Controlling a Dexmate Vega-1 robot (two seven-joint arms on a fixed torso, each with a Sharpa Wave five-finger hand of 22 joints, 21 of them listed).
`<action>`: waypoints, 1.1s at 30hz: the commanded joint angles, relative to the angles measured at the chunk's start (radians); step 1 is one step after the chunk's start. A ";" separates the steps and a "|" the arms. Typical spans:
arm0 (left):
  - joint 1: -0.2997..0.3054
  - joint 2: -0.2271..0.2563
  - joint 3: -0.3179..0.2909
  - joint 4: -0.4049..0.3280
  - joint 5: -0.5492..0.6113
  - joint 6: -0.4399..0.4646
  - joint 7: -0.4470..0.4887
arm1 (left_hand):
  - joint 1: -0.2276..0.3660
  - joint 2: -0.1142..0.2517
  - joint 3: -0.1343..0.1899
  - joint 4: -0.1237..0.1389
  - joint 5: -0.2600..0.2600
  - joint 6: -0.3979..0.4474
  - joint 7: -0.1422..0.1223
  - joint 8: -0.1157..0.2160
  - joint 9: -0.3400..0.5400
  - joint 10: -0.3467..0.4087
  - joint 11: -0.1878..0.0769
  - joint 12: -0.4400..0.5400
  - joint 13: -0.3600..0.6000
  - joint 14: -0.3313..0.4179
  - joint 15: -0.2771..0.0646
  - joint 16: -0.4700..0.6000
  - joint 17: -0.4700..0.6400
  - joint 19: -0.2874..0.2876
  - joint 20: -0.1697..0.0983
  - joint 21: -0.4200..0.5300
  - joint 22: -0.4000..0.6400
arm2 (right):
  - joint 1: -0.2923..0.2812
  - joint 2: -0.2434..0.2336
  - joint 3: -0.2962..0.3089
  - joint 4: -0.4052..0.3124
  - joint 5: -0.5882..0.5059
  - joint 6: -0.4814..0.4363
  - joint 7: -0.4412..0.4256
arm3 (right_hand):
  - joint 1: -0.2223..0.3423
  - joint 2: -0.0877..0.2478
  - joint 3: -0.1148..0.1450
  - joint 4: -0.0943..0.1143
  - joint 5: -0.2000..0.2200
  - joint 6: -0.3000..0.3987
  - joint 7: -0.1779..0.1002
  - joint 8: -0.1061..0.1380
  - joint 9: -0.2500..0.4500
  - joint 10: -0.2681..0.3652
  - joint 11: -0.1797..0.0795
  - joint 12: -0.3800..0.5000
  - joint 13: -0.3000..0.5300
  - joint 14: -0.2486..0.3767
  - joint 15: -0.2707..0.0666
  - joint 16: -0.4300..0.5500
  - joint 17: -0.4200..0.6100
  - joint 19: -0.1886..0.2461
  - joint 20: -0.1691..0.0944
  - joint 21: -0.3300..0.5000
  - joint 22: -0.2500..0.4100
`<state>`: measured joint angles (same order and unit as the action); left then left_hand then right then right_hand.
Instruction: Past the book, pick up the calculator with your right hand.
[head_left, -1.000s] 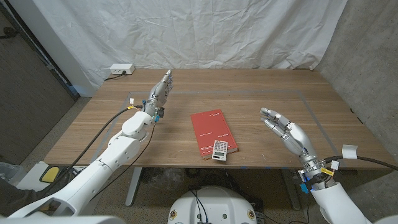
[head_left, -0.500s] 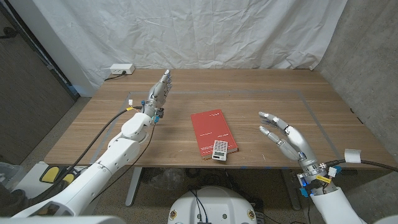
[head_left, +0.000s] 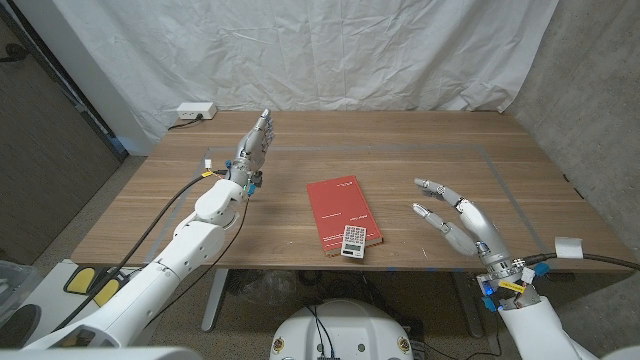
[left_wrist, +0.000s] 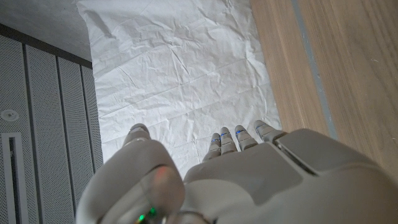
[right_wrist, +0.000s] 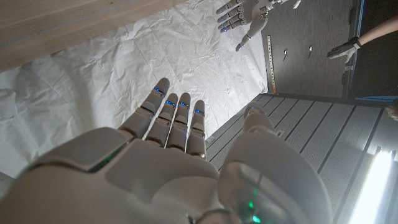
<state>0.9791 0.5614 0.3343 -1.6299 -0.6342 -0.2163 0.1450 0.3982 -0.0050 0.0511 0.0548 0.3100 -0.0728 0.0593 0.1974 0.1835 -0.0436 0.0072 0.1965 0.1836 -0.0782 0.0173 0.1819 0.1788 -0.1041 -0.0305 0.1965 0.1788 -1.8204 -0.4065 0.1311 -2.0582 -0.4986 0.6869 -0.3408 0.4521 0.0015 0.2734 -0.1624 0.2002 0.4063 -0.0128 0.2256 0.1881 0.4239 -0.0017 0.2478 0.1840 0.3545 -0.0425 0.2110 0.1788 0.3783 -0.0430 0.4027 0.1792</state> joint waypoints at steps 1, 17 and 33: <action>0.021 -0.008 0.007 -0.081 0.057 0.027 0.094 | 0.011 -0.002 -0.006 0.004 -0.004 0.009 0.001 0.003 0.004 0.004 -0.001 0.008 0.003 0.005 0.004 0.007 0.003 -0.002 -0.055 0.007 0.004 | 0.017 -0.057 0.055 0.054 -0.016 0.062 -0.040 | 0.015 -0.003 0.006 -0.004 0.006 0.012 -0.004 0.005 0.005 0.005 -0.004 0.004 0.002 0.015 -0.045 0.003 0.005 0.013 -0.068 -0.003 0.002; -0.049 0.017 0.006 -0.015 -0.009 0.075 -0.018 | 0.013 -0.001 -0.009 0.004 -0.005 0.010 0.000 0.002 0.004 0.005 0.000 0.007 0.003 0.006 0.004 0.007 0.003 -0.003 -0.054 0.007 0.004 | -0.056 0.071 0.032 -0.012 -0.242 0.006 -0.198 | 0.033 -0.011 0.011 0.000 0.019 0.041 -0.020 0.007 0.005 0.040 -0.022 0.011 0.002 0.044 -0.065 0.006 0.007 0.044 -0.080 -0.003 0.003; -0.041 0.045 0.000 -0.025 -0.017 0.080 -0.042 | 0.014 0.001 -0.011 0.005 -0.007 0.010 0.001 0.002 0.004 0.006 0.000 0.007 0.003 0.005 0.004 0.006 0.003 -0.004 -0.051 0.007 0.004 | -0.110 0.003 -0.053 -0.050 -0.386 -0.140 -0.358 | 0.047 -0.016 0.015 0.001 0.026 0.058 -0.032 0.008 0.006 0.051 -0.037 0.010 0.003 0.060 -0.077 0.005 0.008 0.057 -0.086 -0.007 0.003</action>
<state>0.9350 0.5839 0.3414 -1.6473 -0.6416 -0.1475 0.1205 0.4021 -0.0012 0.0468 0.0592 0.3100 -0.0621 0.0589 0.1974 0.1835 -0.0402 0.0105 0.1965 0.1836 -0.0731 0.0224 0.1819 0.1788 -0.1040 -0.0305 0.1965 0.1788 -1.8996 -0.3661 0.1306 -2.0836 -0.7854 0.6444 -0.5955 0.4875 -0.0155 0.2816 -0.1624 0.2172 0.4524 -0.0412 0.2294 0.1880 0.4668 -0.0342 0.2515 0.1838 0.4056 -0.0411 0.2110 0.1840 0.4279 -0.0429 0.3987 0.1791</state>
